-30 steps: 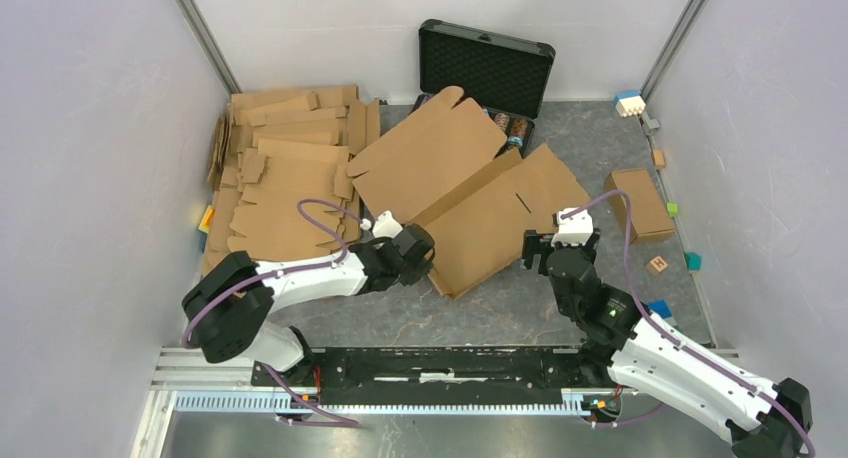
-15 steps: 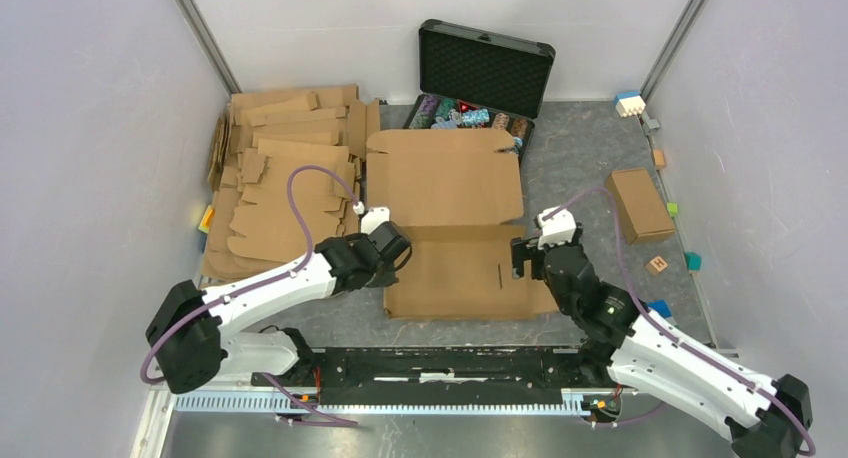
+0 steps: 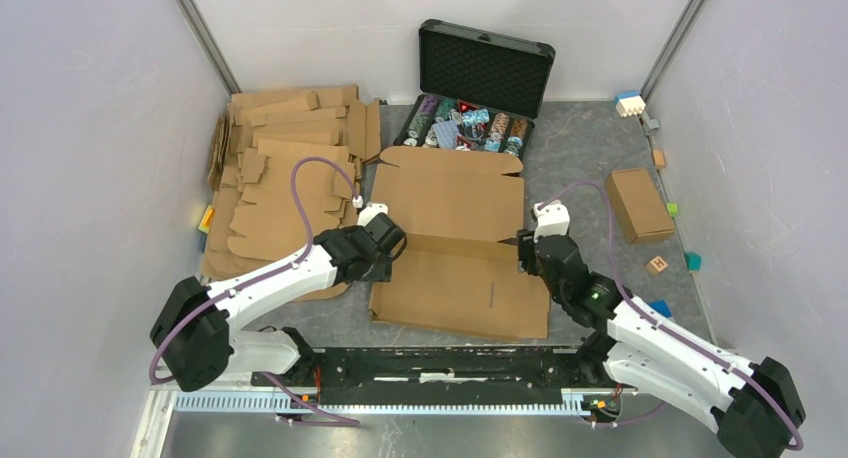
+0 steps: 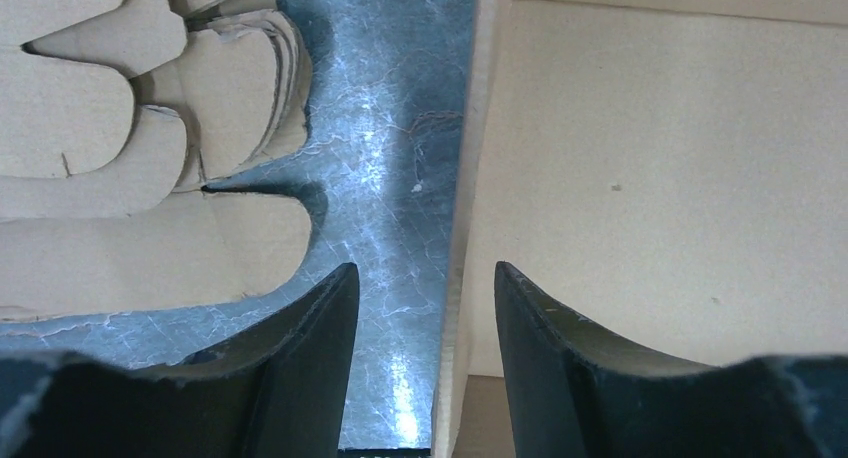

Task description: Fold the paper box

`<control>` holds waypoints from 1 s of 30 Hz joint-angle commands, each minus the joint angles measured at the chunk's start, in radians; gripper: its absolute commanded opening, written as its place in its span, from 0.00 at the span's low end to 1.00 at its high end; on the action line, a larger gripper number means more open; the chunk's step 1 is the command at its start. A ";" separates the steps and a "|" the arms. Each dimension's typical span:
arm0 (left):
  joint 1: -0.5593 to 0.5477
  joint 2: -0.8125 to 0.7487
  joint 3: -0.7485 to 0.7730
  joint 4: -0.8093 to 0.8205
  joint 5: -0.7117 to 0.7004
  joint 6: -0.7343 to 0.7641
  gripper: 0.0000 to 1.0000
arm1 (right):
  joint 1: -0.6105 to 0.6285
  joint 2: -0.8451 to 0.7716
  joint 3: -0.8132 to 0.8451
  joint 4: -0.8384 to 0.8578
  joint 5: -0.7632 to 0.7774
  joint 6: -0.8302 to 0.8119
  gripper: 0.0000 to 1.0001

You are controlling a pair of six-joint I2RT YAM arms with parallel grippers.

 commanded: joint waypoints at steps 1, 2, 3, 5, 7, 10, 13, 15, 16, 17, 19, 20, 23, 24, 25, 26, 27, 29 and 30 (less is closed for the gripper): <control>0.002 -0.030 0.021 0.036 0.037 0.059 0.60 | -0.023 -0.017 -0.012 -0.013 0.132 0.106 0.49; 0.002 -0.032 0.017 0.043 0.036 0.058 0.59 | -0.028 -0.021 -0.022 -0.018 0.180 0.116 0.39; 0.002 -0.029 0.013 0.048 0.036 0.058 0.58 | -0.036 -0.023 -0.032 -0.013 0.203 0.123 0.33; 0.002 -0.014 0.008 0.059 0.035 0.056 0.55 | -0.050 -0.019 -0.049 0.000 0.214 0.129 0.22; 0.002 0.009 0.009 0.062 0.025 0.050 0.54 | -0.058 0.009 -0.056 0.016 0.207 0.128 0.17; 0.002 0.045 0.015 0.068 -0.007 0.033 0.54 | -0.070 0.060 -0.062 0.068 0.172 0.083 0.08; 0.003 0.076 0.021 0.084 -0.039 0.021 0.53 | -0.101 0.113 -0.046 0.110 0.102 0.030 0.07; 0.005 0.098 0.023 0.101 -0.040 0.019 0.52 | -0.118 0.145 -0.037 0.136 0.056 0.006 0.07; 0.007 0.111 0.024 0.110 -0.038 0.020 0.51 | -0.124 0.155 -0.036 0.147 0.048 0.001 0.07; 0.011 0.150 0.031 0.124 -0.058 0.021 0.48 | -0.133 0.183 -0.041 0.200 0.043 -0.023 0.06; 0.011 0.176 0.038 0.124 -0.082 0.022 0.46 | -0.140 0.210 -0.036 0.218 0.031 -0.028 0.05; 0.011 0.185 0.042 0.124 -0.093 0.023 0.46 | -0.142 0.222 -0.031 0.229 0.006 -0.037 0.04; 0.011 0.205 0.050 0.127 -0.113 0.026 0.43 | -0.144 0.263 -0.015 0.265 -0.140 -0.099 0.03; 0.011 0.208 0.050 0.135 -0.109 0.029 0.42 | -0.145 0.269 -0.014 0.277 -0.211 -0.119 0.02; 0.011 0.208 0.047 0.147 -0.104 0.038 0.42 | -0.144 0.272 -0.014 0.284 -0.267 -0.131 0.02; 0.011 0.209 0.046 0.156 -0.096 0.045 0.41 | -0.144 0.266 -0.018 0.292 -0.306 -0.139 0.02; 0.011 0.212 0.048 0.162 -0.094 0.053 0.41 | -0.145 0.258 -0.023 0.299 -0.340 -0.146 0.03; 0.011 0.220 0.053 0.165 -0.093 0.065 0.41 | -0.144 0.225 -0.041 0.313 -0.387 -0.151 0.05; 0.011 0.225 0.055 0.168 -0.092 0.067 0.40 | -0.144 0.207 -0.056 0.323 -0.399 -0.152 0.06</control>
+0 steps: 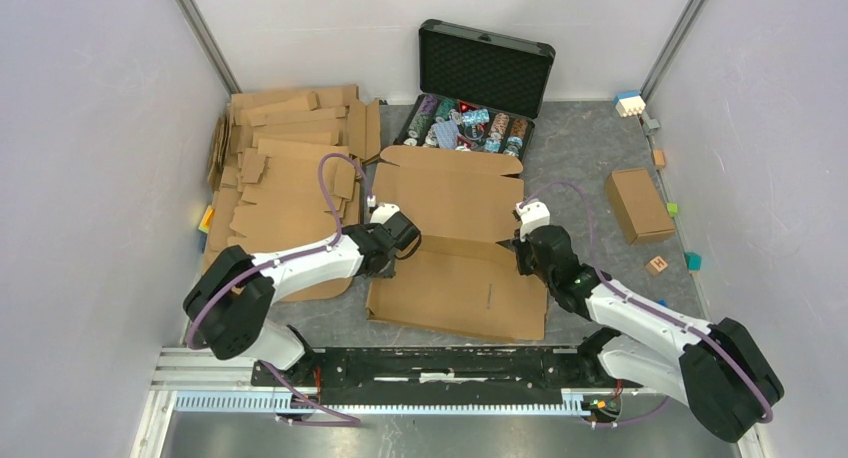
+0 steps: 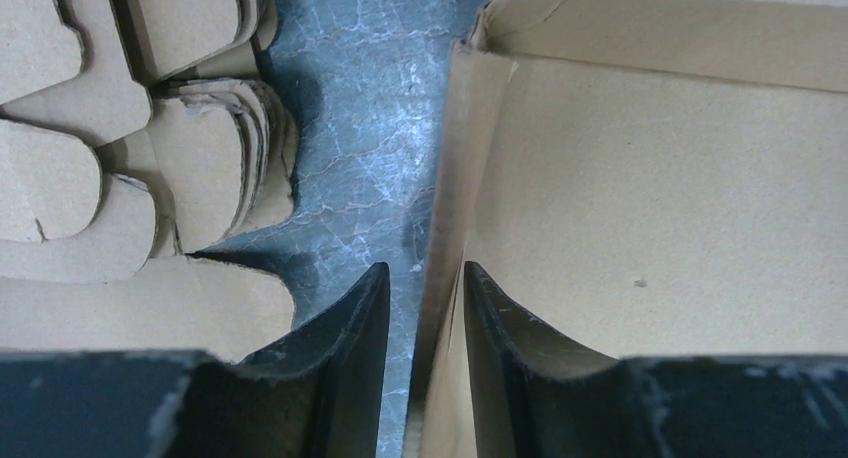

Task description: Fold the paper box

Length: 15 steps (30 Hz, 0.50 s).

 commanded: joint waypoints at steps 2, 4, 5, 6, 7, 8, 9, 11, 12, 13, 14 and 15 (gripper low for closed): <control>0.006 0.028 0.049 0.055 -0.022 0.047 0.34 | -0.002 -0.083 -0.026 0.117 -0.187 -0.048 0.08; 0.006 0.041 0.052 0.061 -0.010 0.047 0.30 | -0.002 -0.090 -0.041 0.134 -0.216 -0.050 0.08; 0.006 0.047 0.055 0.061 -0.009 0.047 0.29 | -0.002 -0.088 -0.045 0.139 -0.231 -0.051 0.08; 0.006 0.050 0.057 0.060 -0.010 0.048 0.29 | -0.002 -0.081 -0.043 0.143 -0.250 -0.050 0.09; 0.006 0.053 0.060 0.060 -0.010 0.049 0.29 | -0.002 -0.073 -0.042 0.148 -0.271 -0.050 0.09; 0.006 0.054 0.062 0.060 -0.010 0.049 0.29 | -0.002 -0.062 -0.039 0.153 -0.278 -0.050 0.09; 0.006 0.053 0.065 0.059 -0.011 0.048 0.29 | -0.002 -0.055 -0.037 0.157 -0.314 -0.051 0.09; 0.006 0.047 0.069 0.060 -0.012 0.052 0.32 | -0.002 -0.039 -0.034 0.166 -0.347 -0.054 0.09; 0.006 0.043 0.071 0.060 -0.015 0.053 0.34 | -0.002 -0.032 -0.032 0.170 -0.353 -0.054 0.10; 0.006 0.040 0.072 0.062 -0.016 0.054 0.37 | -0.001 -0.028 -0.034 0.174 -0.357 -0.054 0.10; 0.006 0.040 0.073 0.065 -0.018 0.058 0.39 | -0.003 -0.025 -0.033 0.177 -0.359 -0.055 0.10; 0.006 0.042 0.080 0.065 -0.018 0.059 0.40 | -0.003 -0.022 -0.034 0.179 -0.358 -0.055 0.10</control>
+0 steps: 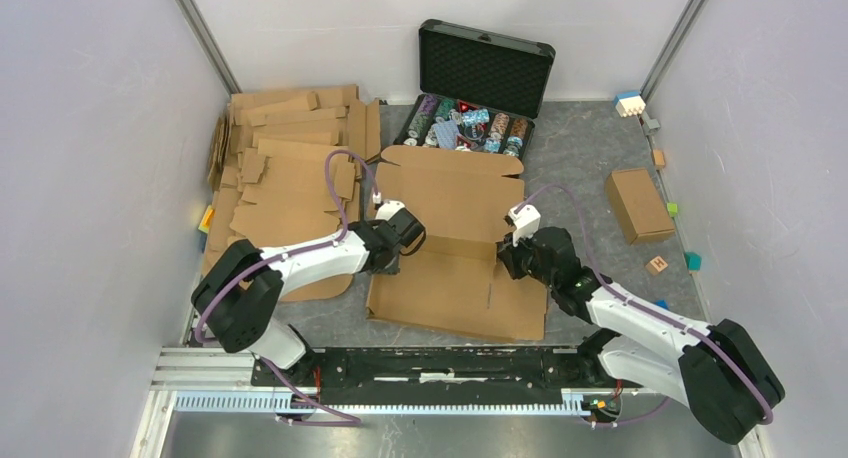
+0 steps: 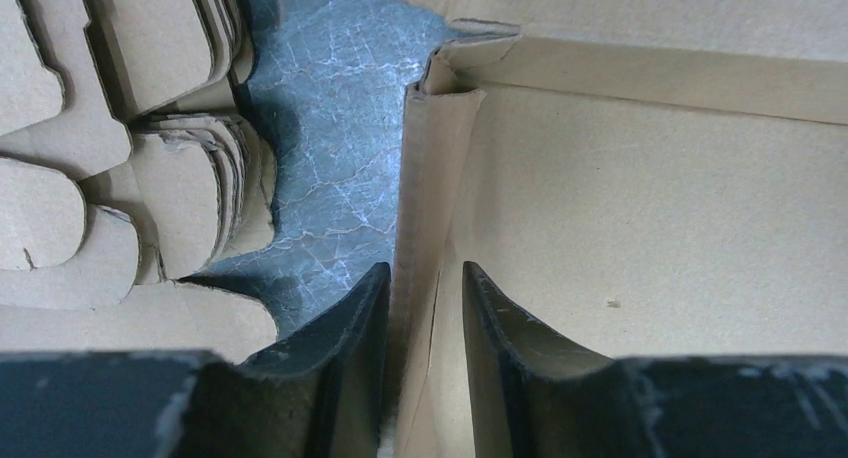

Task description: Fold the paper box

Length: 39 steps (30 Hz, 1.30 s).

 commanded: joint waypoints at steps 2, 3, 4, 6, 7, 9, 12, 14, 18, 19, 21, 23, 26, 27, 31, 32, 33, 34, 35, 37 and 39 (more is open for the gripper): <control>0.007 0.002 0.063 0.035 -0.018 0.045 0.42 | -0.002 0.015 -0.003 0.070 -0.069 -0.015 0.10; 0.008 0.013 0.077 0.028 -0.026 0.047 0.43 | -0.002 0.016 -0.005 0.077 -0.079 -0.014 0.10; 0.011 0.022 0.090 0.020 -0.033 0.049 0.43 | -0.001 0.018 -0.005 0.084 -0.087 -0.015 0.11; 0.025 0.036 0.105 0.016 -0.034 0.057 0.43 | -0.002 0.021 -0.010 0.097 -0.107 -0.020 0.11; 0.032 0.042 0.110 0.018 -0.031 0.060 0.43 | -0.002 0.024 -0.009 0.098 -0.112 -0.023 0.11; 0.051 0.055 0.113 0.029 -0.020 0.067 0.43 | -0.002 0.026 -0.013 0.110 -0.120 -0.026 0.12; 0.076 0.072 0.113 0.066 0.018 0.083 0.42 | -0.002 0.026 -0.021 0.130 -0.141 -0.029 0.12; 0.084 0.090 0.125 0.068 0.018 0.091 0.42 | -0.002 0.028 -0.029 0.148 -0.153 -0.030 0.12; 0.094 0.101 0.124 0.088 0.017 0.108 0.44 | -0.002 0.038 -0.032 0.157 -0.144 -0.033 0.12; 0.098 0.097 0.118 0.101 0.030 0.119 0.49 | -0.002 0.042 -0.033 0.158 -0.140 -0.034 0.11; 0.109 0.083 0.097 0.136 0.052 0.135 0.56 | -0.002 0.049 -0.036 0.163 -0.128 -0.035 0.10; 0.125 0.070 0.082 0.169 0.079 0.149 0.59 | -0.002 0.050 -0.041 0.172 -0.122 -0.035 0.10; 0.142 0.071 0.082 0.185 0.103 0.167 0.55 | -0.002 0.046 -0.053 0.193 -0.123 -0.029 0.10; 0.143 0.073 0.085 0.189 0.107 0.173 0.53 | -0.002 0.045 -0.058 0.201 -0.125 -0.027 0.10; 0.146 0.112 0.112 0.190 0.109 0.186 0.41 | -0.002 0.040 -0.074 0.230 -0.128 -0.024 0.08; 0.146 0.121 0.116 0.189 0.105 0.186 0.37 | -0.002 0.040 -0.077 0.233 -0.126 -0.024 0.08; 0.146 0.125 0.116 0.189 0.103 0.186 0.33 | -0.002 0.040 -0.078 0.237 -0.125 -0.025 0.08; 0.146 0.126 0.114 0.191 0.097 0.186 0.28 | -0.002 0.041 -0.079 0.240 -0.124 -0.026 0.07; 0.146 0.126 0.108 0.196 0.091 0.186 0.22 | -0.002 0.041 -0.081 0.244 -0.123 -0.026 0.07; 0.145 0.124 0.098 0.203 0.073 0.191 0.12 | -0.002 0.040 -0.091 0.262 -0.119 -0.024 0.07; 0.144 0.126 0.092 0.206 0.057 0.193 0.06 | -0.002 0.039 -0.105 0.283 -0.118 -0.023 0.07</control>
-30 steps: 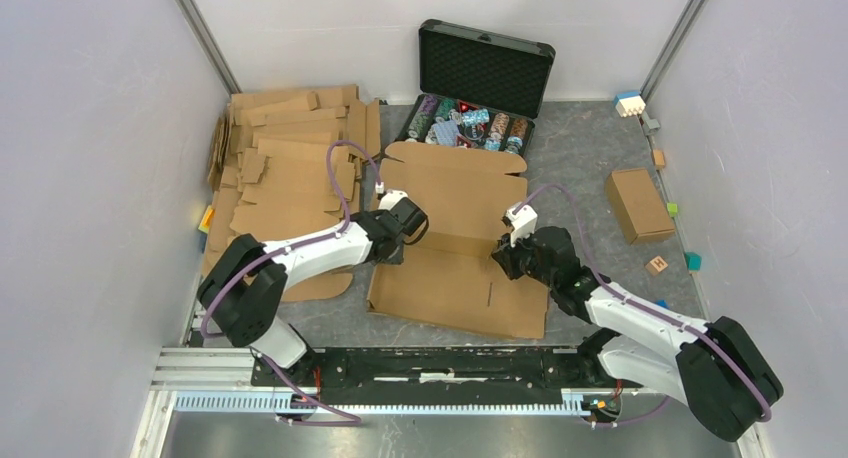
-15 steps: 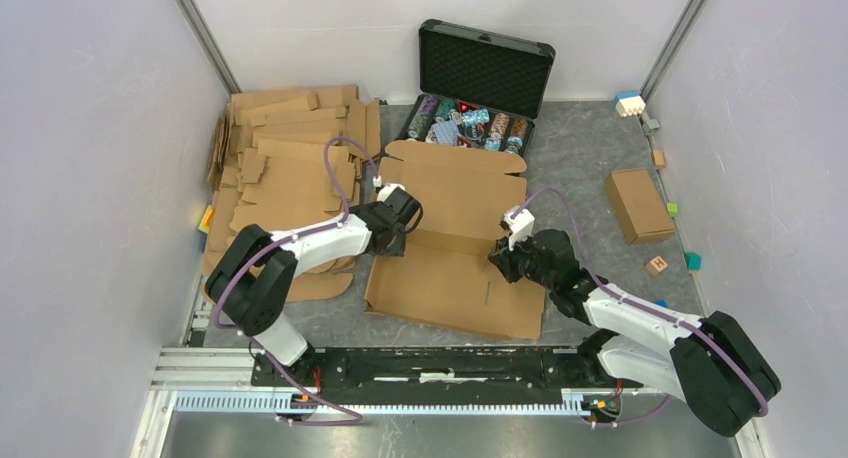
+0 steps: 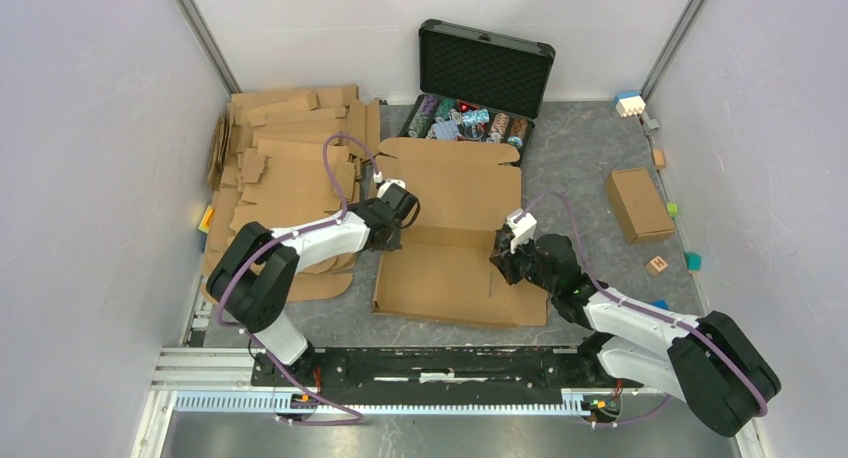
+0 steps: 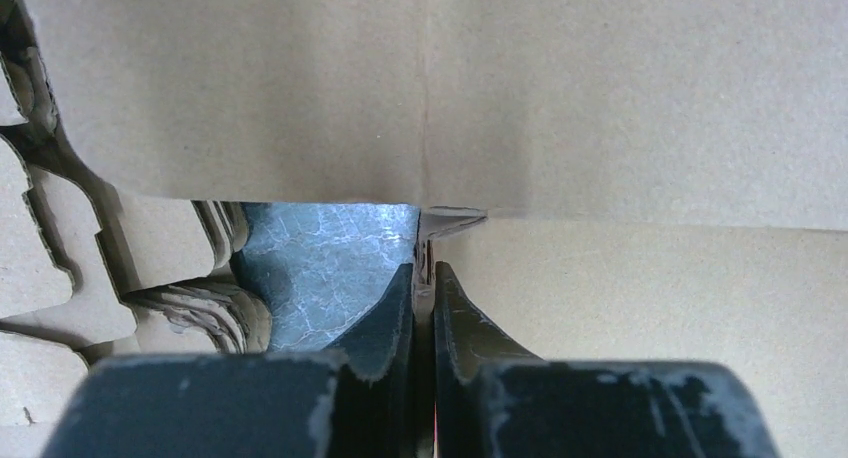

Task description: Fold the paper box

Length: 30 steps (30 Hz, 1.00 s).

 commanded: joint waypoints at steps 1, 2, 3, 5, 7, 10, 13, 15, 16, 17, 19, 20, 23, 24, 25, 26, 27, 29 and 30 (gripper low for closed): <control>0.000 0.012 0.005 0.041 -0.045 0.034 0.03 | -0.002 -0.009 -0.028 0.092 0.011 -0.001 0.07; 0.000 0.012 0.005 0.039 -0.050 0.035 0.02 | -0.002 -0.009 -0.033 0.098 0.011 0.001 0.07; -0.002 0.012 0.005 0.039 -0.056 0.035 0.02 | -0.002 -0.009 -0.035 0.104 0.011 0.000 0.07; -0.003 0.013 0.005 0.040 -0.064 0.034 0.02 | -0.002 -0.005 -0.037 0.110 0.011 0.001 0.07; -0.007 0.020 0.007 0.039 -0.073 0.034 0.02 | -0.002 -0.003 -0.035 0.110 0.008 0.001 0.07; -0.011 0.035 0.014 0.035 -0.091 0.028 0.02 | -0.002 -0.003 -0.037 0.109 0.008 -0.001 0.08; -0.012 0.049 0.023 0.028 -0.101 0.025 0.02 | -0.002 -0.004 -0.037 0.110 0.008 -0.002 0.09; -0.016 0.051 0.025 0.028 -0.101 0.025 0.02 | -0.002 0.002 -0.036 0.110 0.010 -0.001 0.09; -0.018 0.049 0.024 0.028 -0.103 0.024 0.03 | -0.002 0.006 -0.035 0.107 0.013 0.000 0.09; -0.020 0.043 0.022 0.027 -0.102 0.022 0.04 | -0.002 0.012 -0.031 0.104 0.014 0.000 0.09; -0.023 0.022 0.006 0.036 -0.095 0.024 0.10 | -0.003 0.019 -0.030 0.103 0.014 0.001 0.09; -0.023 0.006 -0.002 0.043 -0.095 0.023 0.13 | -0.002 0.022 -0.029 0.103 0.017 0.002 0.09; -0.023 -0.040 -0.036 0.063 -0.100 0.022 0.17 | -0.002 0.028 -0.024 0.085 0.048 0.003 0.10; -0.023 -0.054 -0.042 0.065 -0.106 0.020 0.17 | -0.002 0.028 -0.024 0.081 0.058 0.003 0.09; -0.023 -0.062 -0.046 0.066 -0.110 0.019 0.18 | -0.002 0.026 -0.026 0.079 0.069 0.003 0.09; -0.023 -0.066 -0.050 0.067 -0.111 0.017 0.20 | -0.003 0.024 -0.027 0.080 0.076 0.004 0.10; -0.023 -0.072 -0.051 0.067 -0.111 0.016 0.27 | -0.002 0.023 -0.027 0.078 0.083 0.004 0.10; -0.023 -0.078 -0.055 0.067 -0.108 0.015 0.38 | -0.002 0.027 -0.024 0.069 0.098 0.004 0.11; -0.023 -0.088 -0.061 0.068 -0.109 0.015 0.42 | -0.002 0.032 -0.020 0.063 0.103 0.002 0.11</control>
